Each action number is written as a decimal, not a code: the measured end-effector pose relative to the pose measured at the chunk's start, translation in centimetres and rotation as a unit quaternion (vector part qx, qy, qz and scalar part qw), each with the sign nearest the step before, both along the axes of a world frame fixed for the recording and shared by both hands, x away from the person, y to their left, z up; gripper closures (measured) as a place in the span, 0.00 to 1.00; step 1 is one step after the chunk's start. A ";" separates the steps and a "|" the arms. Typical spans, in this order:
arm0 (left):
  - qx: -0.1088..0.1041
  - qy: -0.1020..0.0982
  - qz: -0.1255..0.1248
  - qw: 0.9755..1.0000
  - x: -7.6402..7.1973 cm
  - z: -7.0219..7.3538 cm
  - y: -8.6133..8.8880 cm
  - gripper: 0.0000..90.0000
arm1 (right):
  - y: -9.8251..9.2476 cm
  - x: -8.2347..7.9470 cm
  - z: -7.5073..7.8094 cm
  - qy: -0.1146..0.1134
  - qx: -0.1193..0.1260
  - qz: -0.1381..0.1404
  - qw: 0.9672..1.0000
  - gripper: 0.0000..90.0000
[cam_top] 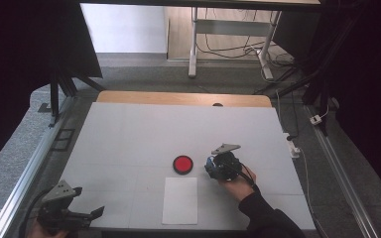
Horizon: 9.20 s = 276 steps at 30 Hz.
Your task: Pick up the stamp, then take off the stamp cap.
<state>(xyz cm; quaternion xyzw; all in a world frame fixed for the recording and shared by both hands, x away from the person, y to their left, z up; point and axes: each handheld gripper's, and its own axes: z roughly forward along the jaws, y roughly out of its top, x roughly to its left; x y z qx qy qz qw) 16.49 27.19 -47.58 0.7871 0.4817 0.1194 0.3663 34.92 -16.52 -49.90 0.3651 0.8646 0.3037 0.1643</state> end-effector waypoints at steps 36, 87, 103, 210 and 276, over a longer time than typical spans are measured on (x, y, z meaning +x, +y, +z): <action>-0.001 0.000 0.004 1.000 0.0 0.0 0.1 0.00 | -0.5 -0.3 1.3 0.009 0.006 0.040 0.999 0.79; -0.013 -0.005 -0.001 1.000 -0.1 0.1 0.3 0.00 | -1.9 -4.5 6.4 -0.033 0.140 0.108 0.984 0.79; -0.018 -0.003 -0.009 1.000 -0.2 0.1 0.5 0.00 | -0.6 -5.5 6.7 -0.034 0.139 0.158 0.977 0.79; -0.066 -0.081 -0.433 0.895 11.8 1.0 -17.8 0.24 | 2.2 -7.9 7.8 -0.025 0.161 0.298 0.940 0.79; -0.088 -0.049 -0.510 0.854 12.3 -0.7 -16.9 0.77 | 1.6 -8.4 9.3 -0.052 0.181 0.327 0.926 0.79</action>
